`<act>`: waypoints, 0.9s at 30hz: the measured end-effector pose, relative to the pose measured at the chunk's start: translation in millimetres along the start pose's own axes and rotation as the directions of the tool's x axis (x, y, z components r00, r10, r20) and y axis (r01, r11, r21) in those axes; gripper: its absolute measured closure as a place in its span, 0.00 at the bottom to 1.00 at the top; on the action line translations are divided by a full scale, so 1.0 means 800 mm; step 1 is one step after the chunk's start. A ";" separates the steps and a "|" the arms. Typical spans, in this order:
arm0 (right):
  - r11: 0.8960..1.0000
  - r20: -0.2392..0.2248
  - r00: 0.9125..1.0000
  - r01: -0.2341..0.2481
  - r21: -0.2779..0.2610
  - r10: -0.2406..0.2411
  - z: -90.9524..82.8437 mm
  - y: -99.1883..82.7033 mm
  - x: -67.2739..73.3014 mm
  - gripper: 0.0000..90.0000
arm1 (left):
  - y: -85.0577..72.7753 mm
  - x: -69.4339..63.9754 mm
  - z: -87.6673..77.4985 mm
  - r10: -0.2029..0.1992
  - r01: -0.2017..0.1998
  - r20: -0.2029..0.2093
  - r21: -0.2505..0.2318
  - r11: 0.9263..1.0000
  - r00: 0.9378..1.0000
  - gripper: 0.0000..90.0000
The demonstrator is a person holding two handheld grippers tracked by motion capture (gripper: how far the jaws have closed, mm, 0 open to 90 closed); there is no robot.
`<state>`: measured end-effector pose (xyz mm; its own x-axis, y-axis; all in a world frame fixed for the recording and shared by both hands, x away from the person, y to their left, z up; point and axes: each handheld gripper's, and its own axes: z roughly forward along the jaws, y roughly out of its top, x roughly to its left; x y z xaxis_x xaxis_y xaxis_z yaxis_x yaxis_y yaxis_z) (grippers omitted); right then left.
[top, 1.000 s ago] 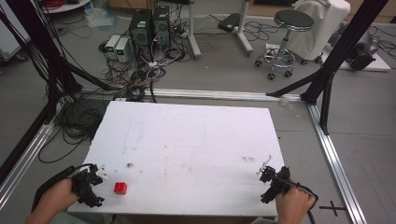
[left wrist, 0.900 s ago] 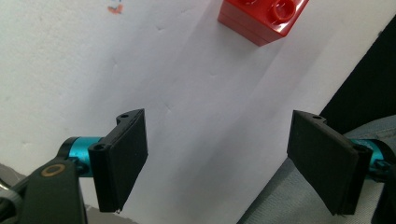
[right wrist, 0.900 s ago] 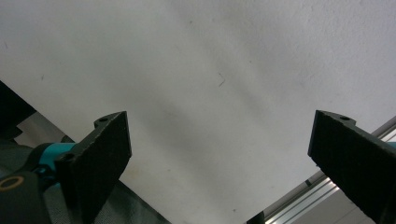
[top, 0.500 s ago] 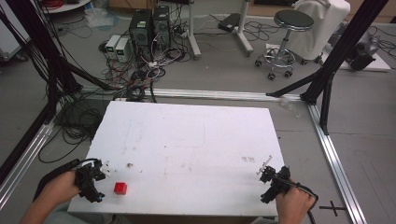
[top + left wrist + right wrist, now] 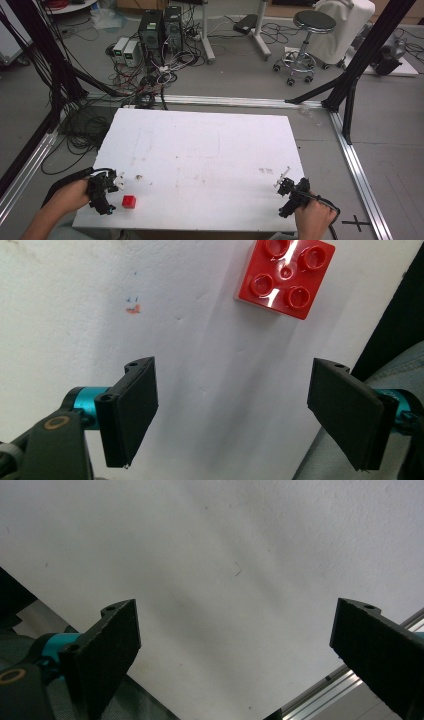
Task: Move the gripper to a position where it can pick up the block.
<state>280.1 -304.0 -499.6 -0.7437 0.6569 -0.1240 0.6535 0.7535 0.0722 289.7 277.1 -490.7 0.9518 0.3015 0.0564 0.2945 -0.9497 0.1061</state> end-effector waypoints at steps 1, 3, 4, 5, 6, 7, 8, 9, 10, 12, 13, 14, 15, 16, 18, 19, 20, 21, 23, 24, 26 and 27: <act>1.000 -0.002 1.000 -0.003 0.002 0.003 0.000 0.000 0.000 0.06 | 0.001 0.000 0.000 0.006 -0.006 0.002 0.004 1.000 1.000 0.23; 1.000 -0.002 1.000 -0.002 0.001 0.002 0.000 0.000 0.000 0.06 | 0.004 0.001 -0.001 0.031 -0.031 0.003 0.013 0.999 1.000 0.23; 1.000 -0.002 1.000 -0.002 0.002 0.002 0.000 0.000 0.000 0.06 | 0.005 0.000 -0.001 0.040 -0.040 0.007 0.010 0.999 0.999 0.23; 1.000 -0.002 1.000 0.000 0.001 0.000 0.000 0.000 0.000 0.06 | 0.006 0.000 -0.001 0.047 -0.047 0.011 0.005 0.999 0.999 0.23; 1.000 0.001 1.000 -0.001 0.000 0.001 0.000 0.000 0.000 0.06 | 0.007 -0.001 -0.001 0.061 -0.061 0.015 0.006 0.998 0.998 0.23; 1.000 0.000 1.000 0.001 0.000 -0.001 0.000 0.000 0.000 0.06 | 0.008 -0.001 -0.002 0.078 -0.078 0.018 0.005 0.997 0.997 0.23; 1.000 0.001 1.000 0.002 -0.001 -0.002 0.000 0.000 0.000 0.06 | 0.009 -0.001 -0.002 0.091 -0.091 0.022 0.001 0.996 0.996 0.23; 1.000 -0.001 1.000 0.003 0.002 -0.003 0.000 0.001 0.000 0.06 | 0.010 -0.001 -0.002 0.106 -0.106 0.027 0.003 0.994 0.994 0.23; 1.000 -0.002 1.000 0.004 0.002 -0.004 0.000 0.001 0.000 0.06 | 0.012 -0.002 -0.003 0.119 -0.119 0.029 0.002 0.993 0.992 0.23; 1.000 -0.002 1.000 0.001 0.003 -0.001 0.000 0.001 0.001 0.06 | 0.014 -0.003 -0.003 0.143 -0.143 0.031 0.000 0.990 0.989 0.23; 1.000 -0.002 1.000 0.000 0.001 0.000 0.000 0.001 0.001 0.06 | 0.016 -0.003 -0.002 0.159 -0.159 0.033 0.000 0.987 0.987 0.23; 1.000 -0.001 1.000 0.003 0.002 -0.003 0.000 0.001 0.000 0.06 | 0.017 -0.004 -0.002 0.160 -0.160 0.039 0.004 0.987 0.986 0.23; 1.000 -0.002 1.000 0.004 0.002 -0.004 0.000 0.001 0.001 0.06 | 0.018 -0.004 -0.002 0.169 -0.170 0.040 0.009 0.985 0.985 0.23; 1.000 -0.002 1.000 0.004 0.002 -0.004 0.000 0.001 0.001 0.06 | 0.019 -0.005 -0.002 0.182 -0.183 0.042 0.009 0.983 0.982 0.23; 1.000 -0.002 1.000 0.002 -0.001 -0.002 0.000 0.001 0.001 0.06 | 0.022 -0.006 -0.001 0.195 -0.195 0.045 0.011 0.981 0.980 0.23; 1.000 -0.001 1.000 0.005 0.000 -0.005 0.000 0.001 0.001 0.06 | 0.024 -0.006 -0.001 0.202 -0.203 0.049 0.013 0.979 0.978 0.23; 1.000 -0.001 1.000 0.006 -0.001 -0.006 0.000 0.001 0.001 0.06 | 0.025 -0.007 0.000 0.213 -0.213 0.046 0.006 0.977 0.976 0.23; 1.000 -0.001 1.000 0.007 0.001 -0.007 0.000 0.002 0.001 0.06 | 0.026 -0.008 0.000 0.221 -0.222 0.051 0.007 0.975 0.974 0.23; 1.000 -0.001 1.000 0.006 -0.001 -0.006 0.000 0.002 0.001 0.06 | 0.028 -0.010 0.001 0.238 -0.238 0.059 0.005 0.971 0.970 0.23; 1.000 -0.001 1.000 0.005 -0.001 -0.005 0.000 0.002 0.001 0.06 | 0.029 -0.010 0.001 0.245 -0.245 0.058 0.007 0.969 0.968 0.23; 1.000 -0.004 1.000 0.004 0.000 -0.004 0.000 0.002 0.001 0.06 | 0.031 -0.012 0.002 0.259 -0.260 0.060 0.006 0.966 0.964 0.23; 1.000 -0.001 1.000 0.005 -0.001 -0.005 0.000 0.002 0.001 0.06 | 0.032 -0.012 0.003 0.271 -0.271 0.059 0.006 0.962 0.961 0.23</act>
<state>280.3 -302.5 -499.5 -0.7475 0.6528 -0.1230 0.6493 0.7571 0.0727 288.4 249.5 -490.7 0.9993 0.0277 0.0240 0.0257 -0.9964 0.0813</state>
